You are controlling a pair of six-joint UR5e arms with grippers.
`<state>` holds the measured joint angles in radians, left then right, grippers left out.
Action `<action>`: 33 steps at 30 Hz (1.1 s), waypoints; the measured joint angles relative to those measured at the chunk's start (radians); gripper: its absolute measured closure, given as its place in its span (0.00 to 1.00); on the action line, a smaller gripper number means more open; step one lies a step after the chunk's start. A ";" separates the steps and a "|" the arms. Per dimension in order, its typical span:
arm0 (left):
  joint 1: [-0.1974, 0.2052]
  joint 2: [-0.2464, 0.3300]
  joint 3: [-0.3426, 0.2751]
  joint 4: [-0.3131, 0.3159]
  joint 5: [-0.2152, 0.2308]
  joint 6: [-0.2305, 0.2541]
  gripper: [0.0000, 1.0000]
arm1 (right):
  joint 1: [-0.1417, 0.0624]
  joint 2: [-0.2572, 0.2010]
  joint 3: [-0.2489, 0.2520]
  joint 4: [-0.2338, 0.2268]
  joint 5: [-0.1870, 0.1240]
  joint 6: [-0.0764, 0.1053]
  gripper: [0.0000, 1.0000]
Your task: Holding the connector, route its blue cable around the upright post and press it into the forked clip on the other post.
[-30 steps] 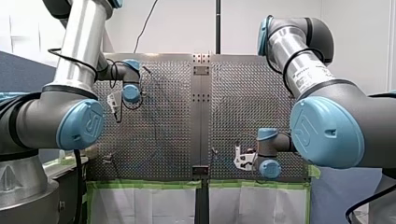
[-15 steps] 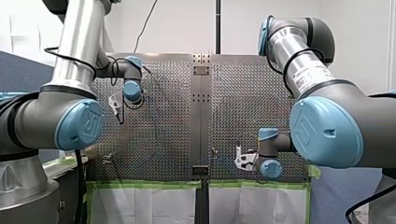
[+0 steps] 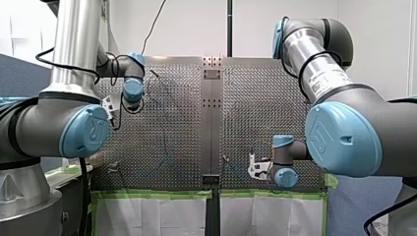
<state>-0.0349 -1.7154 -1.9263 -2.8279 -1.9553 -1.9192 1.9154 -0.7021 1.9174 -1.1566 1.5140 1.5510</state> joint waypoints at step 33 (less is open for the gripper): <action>-0.014 0.287 0.148 -0.287 -0.050 0.215 0.00 | 0.005 0.000 -0.015 0.032 -0.009 -0.005 0.93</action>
<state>-0.0487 -1.4287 -1.7782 -3.1145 -2.0053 -1.7041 1.9201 -0.7022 1.9021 -1.1245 1.5054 1.5458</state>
